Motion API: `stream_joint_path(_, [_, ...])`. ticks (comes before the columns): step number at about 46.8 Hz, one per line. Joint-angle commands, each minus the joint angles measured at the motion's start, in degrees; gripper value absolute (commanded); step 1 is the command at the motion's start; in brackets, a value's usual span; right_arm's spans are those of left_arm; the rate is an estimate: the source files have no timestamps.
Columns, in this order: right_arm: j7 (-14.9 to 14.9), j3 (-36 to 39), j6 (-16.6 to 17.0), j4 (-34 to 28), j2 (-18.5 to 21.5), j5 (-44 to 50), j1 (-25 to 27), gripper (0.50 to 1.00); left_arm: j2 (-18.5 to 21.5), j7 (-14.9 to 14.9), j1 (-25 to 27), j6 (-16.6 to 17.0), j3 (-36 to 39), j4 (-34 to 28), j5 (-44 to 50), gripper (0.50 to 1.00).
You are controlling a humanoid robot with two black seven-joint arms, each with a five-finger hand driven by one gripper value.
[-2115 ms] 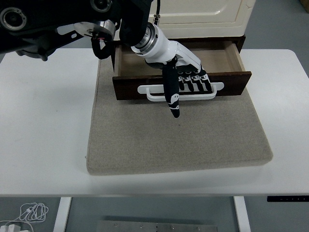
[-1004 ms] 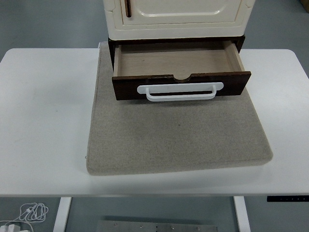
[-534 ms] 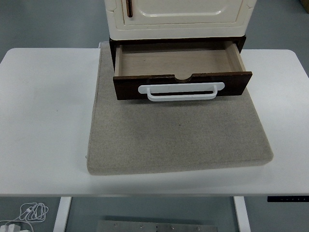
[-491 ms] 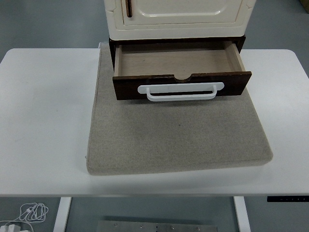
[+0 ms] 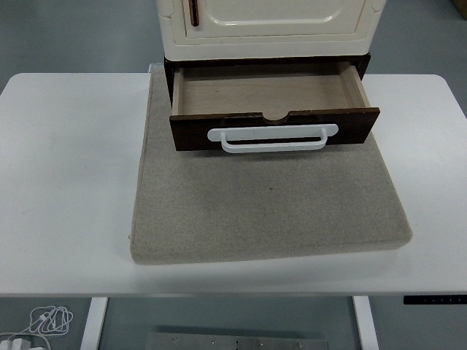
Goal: Open the drawer under the combination cabinet
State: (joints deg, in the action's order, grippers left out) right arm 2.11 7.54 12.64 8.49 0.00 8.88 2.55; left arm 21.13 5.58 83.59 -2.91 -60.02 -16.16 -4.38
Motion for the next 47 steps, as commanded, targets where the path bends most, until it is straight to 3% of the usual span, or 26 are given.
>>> stream_joint_path(1, [0.0, 0.1, 0.0, 0.0, 0.0, 0.0, 0.0, 0.926, -0.5, 1.0, -2.4, -0.1, 0.0, 0.1, 4.2, 1.000])
stream_joint_path(25, [0.0, 0.0, 0.6, 0.0, 0.0, 0.2, 0.8, 0.926, -4.3, -0.1, -15.2, -1.4, -0.2, -0.1, 11.5, 1.000])
stream_joint_path(35, [0.0, 0.0, 0.6, 0.0, 0.0, 0.1, 1.0, 0.926, -7.2, -2.0, -18.0, -8.1, -0.3, 0.0, 11.8, 1.000])
stream_joint_path(47, [0.1, 0.1, 0.6, 0.0, 0.0, -0.1, 1.0, 0.926, -8.5, -4.8, -19.6, -12.4, -0.3, -0.1, 11.8, 1.000])
